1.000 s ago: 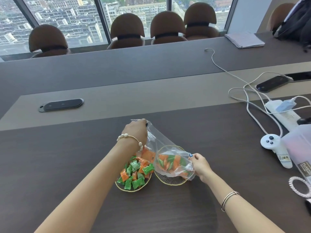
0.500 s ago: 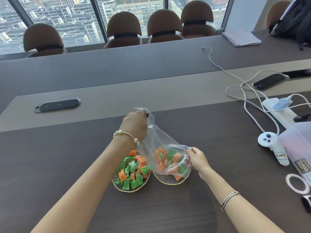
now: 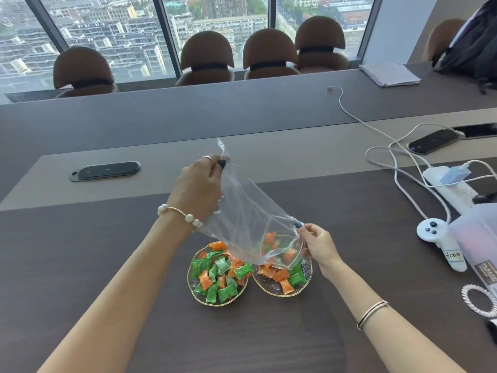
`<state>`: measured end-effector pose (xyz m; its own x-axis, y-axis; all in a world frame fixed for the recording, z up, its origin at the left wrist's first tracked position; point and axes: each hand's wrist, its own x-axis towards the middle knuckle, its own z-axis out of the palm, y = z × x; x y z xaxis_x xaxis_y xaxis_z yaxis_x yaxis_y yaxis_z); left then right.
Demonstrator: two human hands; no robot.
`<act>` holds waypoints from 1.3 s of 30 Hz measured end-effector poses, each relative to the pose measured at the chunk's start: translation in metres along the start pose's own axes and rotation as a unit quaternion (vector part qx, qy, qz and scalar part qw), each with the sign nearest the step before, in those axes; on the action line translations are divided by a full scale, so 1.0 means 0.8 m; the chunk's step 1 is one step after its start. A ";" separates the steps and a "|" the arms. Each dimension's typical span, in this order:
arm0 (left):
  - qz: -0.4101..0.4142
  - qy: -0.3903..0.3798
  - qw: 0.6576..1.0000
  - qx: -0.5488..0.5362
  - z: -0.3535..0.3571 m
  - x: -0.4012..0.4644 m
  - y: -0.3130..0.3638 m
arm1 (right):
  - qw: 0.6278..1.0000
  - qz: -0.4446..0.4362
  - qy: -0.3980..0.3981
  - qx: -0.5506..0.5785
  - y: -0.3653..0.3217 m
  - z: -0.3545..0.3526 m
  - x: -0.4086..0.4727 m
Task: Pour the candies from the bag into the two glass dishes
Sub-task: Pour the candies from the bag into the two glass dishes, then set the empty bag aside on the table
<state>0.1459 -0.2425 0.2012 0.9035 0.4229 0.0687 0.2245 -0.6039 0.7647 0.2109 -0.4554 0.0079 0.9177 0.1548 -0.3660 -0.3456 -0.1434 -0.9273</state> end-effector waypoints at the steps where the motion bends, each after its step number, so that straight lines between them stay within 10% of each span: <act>1: -0.004 -0.001 1.000 -0.018 -0.006 0.002 -0.009 | 1.000 -0.008 0.001 -0.002 -0.004 0.001 -0.002; 15: -0.123 0.100 0.974 -0.161 -0.127 -0.025 -0.235 | 0.995 -0.083 -0.043 -0.039 -0.048 0.146 -0.028; 39: -0.379 0.226 0.890 -0.110 -0.235 -0.047 -0.583 | 0.961 -0.027 -0.216 -0.168 -0.017 0.468 -0.016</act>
<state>-0.0612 0.1502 -0.0378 0.2719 0.9115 -0.3085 0.5862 0.0974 0.8043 0.1301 -0.0896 -0.0038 0.7403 0.5520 -0.3838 -0.1508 -0.4201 -0.8949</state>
